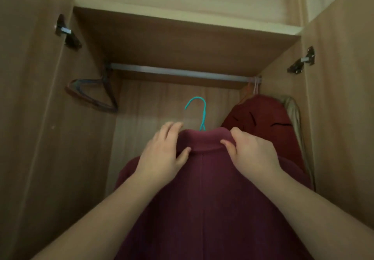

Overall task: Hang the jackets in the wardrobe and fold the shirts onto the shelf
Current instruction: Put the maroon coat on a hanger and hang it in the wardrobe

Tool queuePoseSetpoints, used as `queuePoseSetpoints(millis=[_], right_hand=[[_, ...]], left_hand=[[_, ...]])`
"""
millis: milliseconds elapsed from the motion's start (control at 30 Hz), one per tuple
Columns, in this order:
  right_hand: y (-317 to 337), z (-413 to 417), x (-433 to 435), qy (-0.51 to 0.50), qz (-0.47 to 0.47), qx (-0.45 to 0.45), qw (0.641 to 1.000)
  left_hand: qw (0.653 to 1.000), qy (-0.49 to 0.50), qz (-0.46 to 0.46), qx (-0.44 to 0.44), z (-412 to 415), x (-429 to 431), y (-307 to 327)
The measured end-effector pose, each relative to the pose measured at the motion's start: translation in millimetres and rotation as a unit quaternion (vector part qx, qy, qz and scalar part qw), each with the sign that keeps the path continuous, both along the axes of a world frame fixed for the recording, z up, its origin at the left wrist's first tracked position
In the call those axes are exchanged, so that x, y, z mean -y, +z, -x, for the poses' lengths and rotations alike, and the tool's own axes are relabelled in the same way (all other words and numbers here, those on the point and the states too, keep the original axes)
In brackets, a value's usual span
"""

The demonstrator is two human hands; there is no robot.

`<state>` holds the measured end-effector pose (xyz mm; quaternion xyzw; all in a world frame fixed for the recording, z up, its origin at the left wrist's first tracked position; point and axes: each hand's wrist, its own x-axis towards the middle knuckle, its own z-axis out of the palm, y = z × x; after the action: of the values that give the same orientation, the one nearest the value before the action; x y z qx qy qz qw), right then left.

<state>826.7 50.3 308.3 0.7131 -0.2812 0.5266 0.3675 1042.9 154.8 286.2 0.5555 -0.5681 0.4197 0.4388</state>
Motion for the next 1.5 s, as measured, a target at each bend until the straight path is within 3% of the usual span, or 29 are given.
queuePoseSetpoints(millis=[167, 300, 767, 933, 1067, 1333, 1500], right_hand=[[52, -25, 38, -0.065, 0.01, 0.024, 0.998], [89, -37, 69, -0.13, 0.014, 0.045, 0.99], [194, -22, 186, -0.219, 0.025, 0.074, 0.973], [220, -18, 232, -0.244, 0.036, 0.076, 0.966], [234, -21, 261, -0.262, 0.041, 0.083, 0.961], [226, -29, 290, -0.304, 0.009, 0.047, 0.952], [209, -42, 275, -0.307, -0.011, 0.044, 0.95]], left_hand=[[0.99, -0.035, -0.008, 0.133, -23, 61, 41], [0.986, -0.025, -0.02, 0.166, -37, 119, 67], [0.984, -0.114, -0.033, 0.131, -3, 293, 174], [0.986, -0.069, -0.071, 0.137, 7, 349, 200], [0.982, -0.107, -0.104, 0.112, 15, 387, 216], [0.97, -0.211, -0.101, 0.063, 23, 444, 200], [0.975, -0.203, -0.076, 0.052, 9, 432, 177]])
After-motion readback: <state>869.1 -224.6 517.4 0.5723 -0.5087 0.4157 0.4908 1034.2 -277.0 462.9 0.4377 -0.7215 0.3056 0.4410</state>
